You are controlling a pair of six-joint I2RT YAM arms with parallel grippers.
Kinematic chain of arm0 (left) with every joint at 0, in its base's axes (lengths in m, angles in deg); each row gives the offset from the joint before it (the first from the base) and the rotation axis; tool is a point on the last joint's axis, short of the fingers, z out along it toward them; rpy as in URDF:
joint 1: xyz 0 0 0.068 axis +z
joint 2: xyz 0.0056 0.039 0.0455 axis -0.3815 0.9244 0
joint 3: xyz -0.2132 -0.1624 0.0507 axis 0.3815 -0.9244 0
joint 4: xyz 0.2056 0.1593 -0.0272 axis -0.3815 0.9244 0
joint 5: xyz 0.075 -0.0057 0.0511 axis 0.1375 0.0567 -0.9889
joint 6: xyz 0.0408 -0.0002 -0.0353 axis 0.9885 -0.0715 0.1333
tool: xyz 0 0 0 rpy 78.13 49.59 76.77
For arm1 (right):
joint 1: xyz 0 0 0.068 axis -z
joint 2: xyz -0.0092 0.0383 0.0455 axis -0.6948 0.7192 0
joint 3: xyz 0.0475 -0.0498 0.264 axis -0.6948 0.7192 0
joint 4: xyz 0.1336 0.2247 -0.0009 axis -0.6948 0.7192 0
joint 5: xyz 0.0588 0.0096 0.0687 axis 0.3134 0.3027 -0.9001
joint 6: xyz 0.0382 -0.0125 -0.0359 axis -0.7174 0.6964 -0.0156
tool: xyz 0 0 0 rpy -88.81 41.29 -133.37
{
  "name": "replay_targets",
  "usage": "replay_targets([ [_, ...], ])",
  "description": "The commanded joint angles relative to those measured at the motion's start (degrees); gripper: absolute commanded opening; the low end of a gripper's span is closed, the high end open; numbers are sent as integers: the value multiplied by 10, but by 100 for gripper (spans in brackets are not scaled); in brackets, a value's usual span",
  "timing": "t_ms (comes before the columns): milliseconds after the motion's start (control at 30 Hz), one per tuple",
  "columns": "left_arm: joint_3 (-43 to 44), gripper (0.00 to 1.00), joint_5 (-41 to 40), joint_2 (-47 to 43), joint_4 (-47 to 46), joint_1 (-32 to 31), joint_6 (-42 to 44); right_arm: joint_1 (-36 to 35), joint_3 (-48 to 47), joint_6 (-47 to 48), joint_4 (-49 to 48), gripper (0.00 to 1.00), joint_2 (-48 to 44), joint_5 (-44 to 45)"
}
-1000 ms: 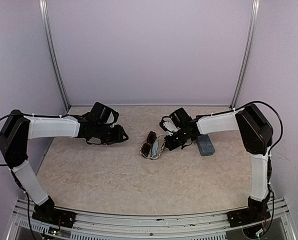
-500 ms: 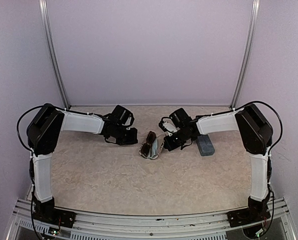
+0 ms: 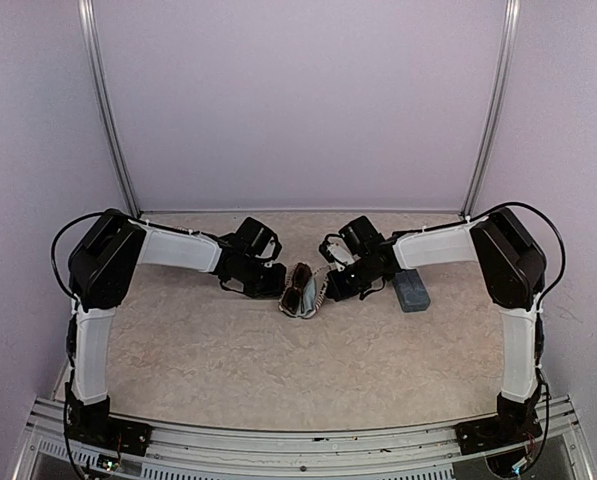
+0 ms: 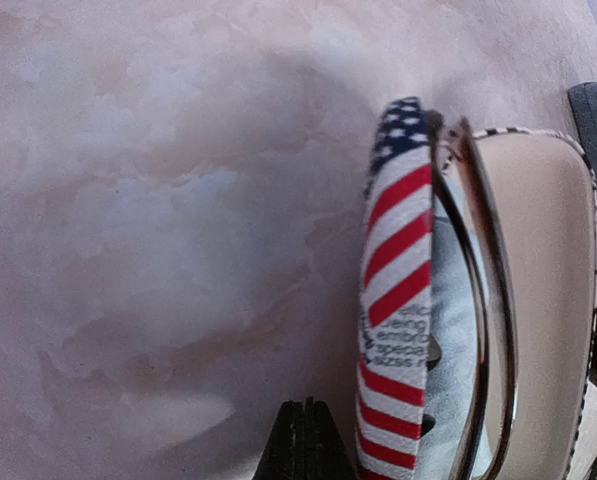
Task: Organize the sunglasses
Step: Close the case with sunglasses at the center of the board.
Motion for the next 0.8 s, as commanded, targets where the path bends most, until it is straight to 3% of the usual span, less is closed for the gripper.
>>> replay_targets([
  [0, 15, 0, 17, 8, -8, -12, -5, -1, -25, -39, -1, 0, 18, -4],
  [767, 61, 0, 21, 2, 0, -43, -19, -47, -93, -39, 44, 0, 32, 31],
])
